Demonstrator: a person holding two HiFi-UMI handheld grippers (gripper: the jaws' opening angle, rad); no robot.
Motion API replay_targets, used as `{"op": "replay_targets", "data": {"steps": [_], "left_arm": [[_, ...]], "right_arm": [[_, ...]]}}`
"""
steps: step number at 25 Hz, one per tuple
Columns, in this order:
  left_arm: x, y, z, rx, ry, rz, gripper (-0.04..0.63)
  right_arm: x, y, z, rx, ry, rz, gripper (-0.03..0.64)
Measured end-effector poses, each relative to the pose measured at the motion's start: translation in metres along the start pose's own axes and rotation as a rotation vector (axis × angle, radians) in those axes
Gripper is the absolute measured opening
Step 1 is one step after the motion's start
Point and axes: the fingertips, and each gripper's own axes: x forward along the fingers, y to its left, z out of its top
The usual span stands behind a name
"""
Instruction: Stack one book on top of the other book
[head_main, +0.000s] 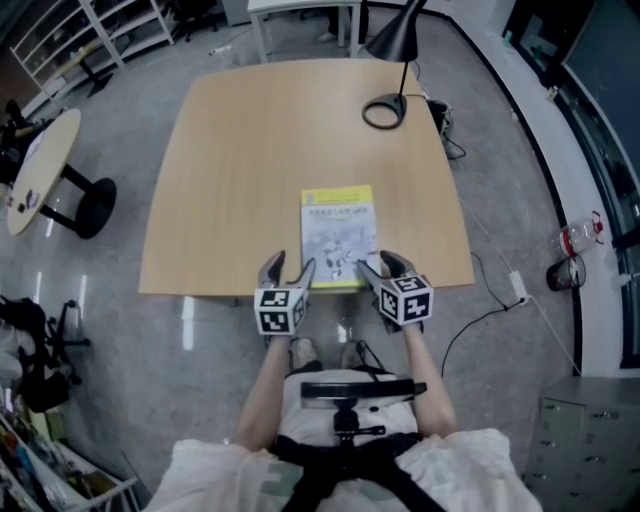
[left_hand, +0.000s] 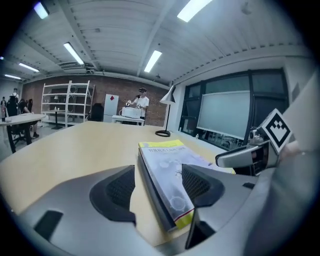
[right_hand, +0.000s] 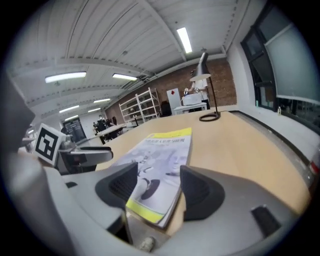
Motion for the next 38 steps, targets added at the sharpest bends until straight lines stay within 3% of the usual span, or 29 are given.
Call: {"op": "replay_targets", "data": {"steps": [3,5,10,14,16,19,29,38], "left_arm": [[-0.003,-0.008,0.020,-0.013,-0.049,-0.036,0.281],[-0.009,-0.016,0.045,0.025,-0.125,-0.063,0.270],[-0.029,-0.019,0.106,0.089,-0.339,-0.026,0.014],[-0.042,-0.023,0.132,0.123,-0.417,0.011,0.011],[-0.047,-0.028,0.135,0.134,-0.437,0.002,0.011],[-0.049,-0.032,0.132,0.141,-0.435,-0.012,0.011],[-0.061,-0.045,0.117,0.139,-0.397,-0.011,0.011],[-0.082,-0.071,0.117,0.142,-0.454,-0.027,0.011]], "right_arm": [[-0.006,0.006,0.019,0.047,-0.042,0.029,0.274],[-0.015,0.011,0.039,0.038,-0.098,0.037,0.224],[-0.044,0.023,0.104,0.068,-0.317,0.045,0.080],[-0.070,0.029,0.137,0.083,-0.474,0.010,0.066],[-0.066,0.028,0.129,0.051,-0.440,-0.050,0.002],[-0.056,0.032,0.113,0.045,-0.370,-0.057,0.002],[-0.073,0.034,0.105,0.067,-0.376,-0.002,0.002],[-0.097,0.052,0.092,-0.007,-0.380,0.020,0.002]]}}
